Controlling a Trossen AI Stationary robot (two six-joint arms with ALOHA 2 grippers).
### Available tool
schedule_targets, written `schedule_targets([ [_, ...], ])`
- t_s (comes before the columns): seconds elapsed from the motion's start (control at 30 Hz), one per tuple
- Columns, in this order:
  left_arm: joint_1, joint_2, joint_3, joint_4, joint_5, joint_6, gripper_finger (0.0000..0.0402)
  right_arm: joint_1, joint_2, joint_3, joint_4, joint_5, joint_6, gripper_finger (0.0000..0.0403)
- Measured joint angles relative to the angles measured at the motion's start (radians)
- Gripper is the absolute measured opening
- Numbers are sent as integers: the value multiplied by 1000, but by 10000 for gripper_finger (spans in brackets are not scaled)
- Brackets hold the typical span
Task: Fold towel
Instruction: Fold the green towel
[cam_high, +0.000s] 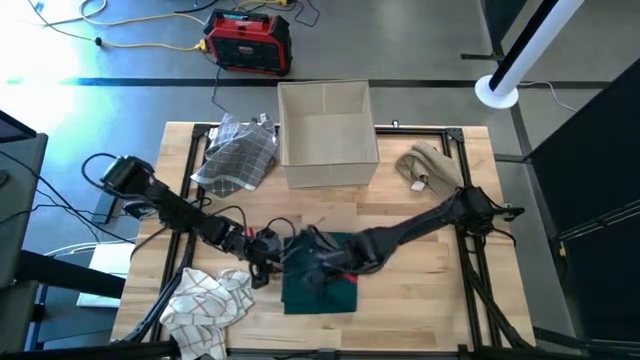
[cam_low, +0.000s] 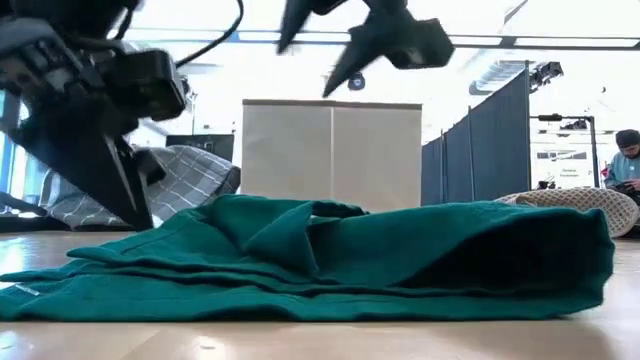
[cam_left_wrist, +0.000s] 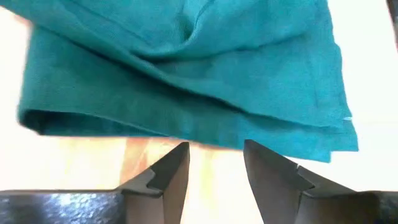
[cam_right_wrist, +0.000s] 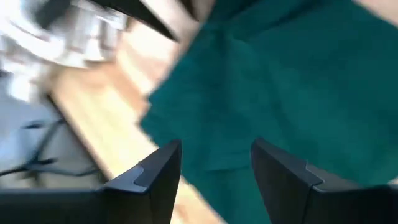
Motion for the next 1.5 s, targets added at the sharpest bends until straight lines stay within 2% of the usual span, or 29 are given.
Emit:
schedule_targets([
  [0.13,-18,-25,0,-33,-6,3,145,15,6,-83,17,16,-44,178],
  [0.3,-54,27,1,7,-16,-8,145,39,8,-233,223,75,-268,178],
  [0.47,-81,82,2,79,-23,-56,145,42,8,-273,269,95,-285,170],
  [0.57,-89,116,2,117,-49,-77,145,45,8,-273,277,92,-306,139],
  [0.8,-88,161,6,170,-73,-83,145,33,24,-272,279,43,-321,16],
  [0.87,-88,162,6,173,-75,-82,145,29,28,-273,284,46,-285,6],
  [0.97,-88,162,6,175,-76,-78,145,30,28,-272,296,54,-279,33],
  [1.17,-88,163,6,173,-73,-67,145,39,31,-270,300,73,-278,141],
  [1.3,-88,163,5,172,-72,-66,145,44,63,-271,323,93,-264,197],
  [1.4,-87,163,5,168,-71,-57,145,41,92,-272,392,8,-239,209],
  [1.5,-87,163,5,165,-70,-56,145,39,94,-268,451,-25,-239,172],
])
